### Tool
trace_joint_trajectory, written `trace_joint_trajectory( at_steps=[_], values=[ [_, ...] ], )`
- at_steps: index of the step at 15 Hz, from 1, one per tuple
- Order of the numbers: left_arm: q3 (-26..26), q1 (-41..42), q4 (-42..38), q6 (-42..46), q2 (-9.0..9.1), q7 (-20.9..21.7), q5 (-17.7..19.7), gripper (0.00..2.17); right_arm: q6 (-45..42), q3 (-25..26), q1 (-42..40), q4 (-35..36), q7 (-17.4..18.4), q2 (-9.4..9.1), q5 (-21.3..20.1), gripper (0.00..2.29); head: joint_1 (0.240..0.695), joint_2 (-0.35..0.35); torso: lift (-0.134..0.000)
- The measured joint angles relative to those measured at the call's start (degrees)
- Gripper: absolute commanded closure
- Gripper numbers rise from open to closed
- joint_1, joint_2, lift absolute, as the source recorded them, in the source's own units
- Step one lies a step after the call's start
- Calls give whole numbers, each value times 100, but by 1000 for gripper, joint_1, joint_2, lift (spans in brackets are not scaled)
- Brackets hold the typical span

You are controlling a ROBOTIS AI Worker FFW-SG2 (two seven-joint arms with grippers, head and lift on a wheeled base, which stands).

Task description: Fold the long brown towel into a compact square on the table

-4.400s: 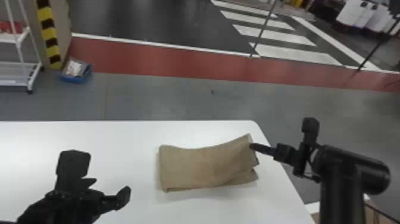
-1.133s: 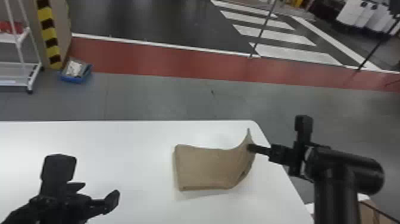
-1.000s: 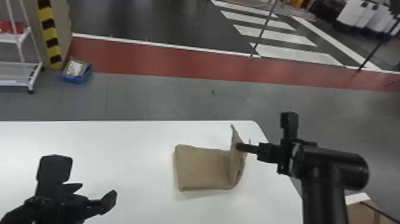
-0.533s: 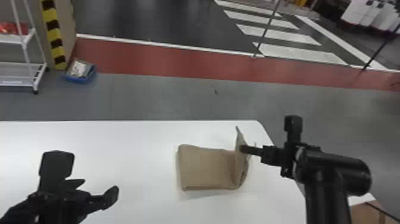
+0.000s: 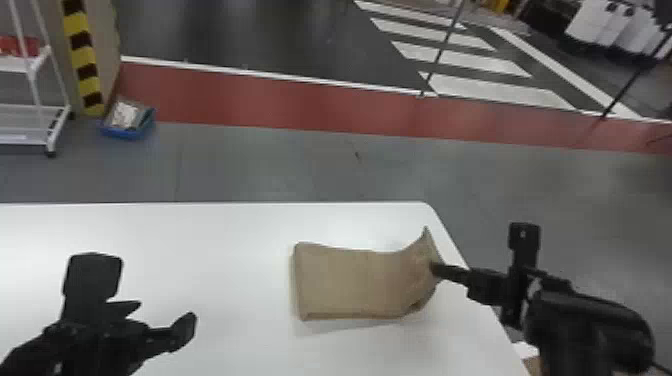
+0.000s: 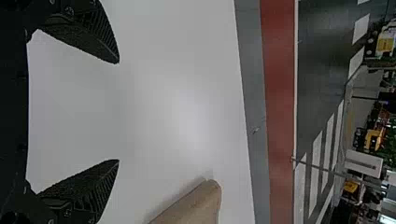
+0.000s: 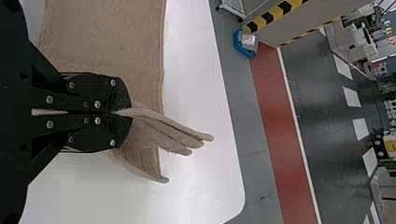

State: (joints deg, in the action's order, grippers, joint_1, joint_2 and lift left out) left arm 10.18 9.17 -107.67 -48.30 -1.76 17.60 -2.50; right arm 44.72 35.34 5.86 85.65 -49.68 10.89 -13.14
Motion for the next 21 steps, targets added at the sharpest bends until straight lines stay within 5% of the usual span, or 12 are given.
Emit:
trace_joint_trajectory(
  at_steps=[2, 3, 4, 5, 11, 21],
  values=[
    [49, -31, 47, 0, 0, -2, -5, 140, -467, 200, -221, -238, -27, 116, 14, 1740, 695, -350, 0],
    [72, -42, 62, 0, 0, -2, -5, 140, -720, 266, -294, -424, -23, 188, -7, 1362, 695, -350, 0],
    [92, -49, 71, 0, 3, -2, -5, 140, -942, 304, -344, -617, -16, 258, -37, 549, 695, -350, 0],
    [105, -52, 73, 0, 6, -2, -6, 140, -1062, 347, -377, -736, -15, 305, -27, 120, 695, -350, 0],
    [124, -17, 67, 1, 0, 2, -7, 140, -1138, 575, -408, -1024, 65, 491, -7, 110, 695, -350, 0],
    [164, 54, 29, 0, -23, 13, -14, 144, -1854, 263, 151, -2370, 686, 795, -290, 113, 695, -350, 0]
  ],
)
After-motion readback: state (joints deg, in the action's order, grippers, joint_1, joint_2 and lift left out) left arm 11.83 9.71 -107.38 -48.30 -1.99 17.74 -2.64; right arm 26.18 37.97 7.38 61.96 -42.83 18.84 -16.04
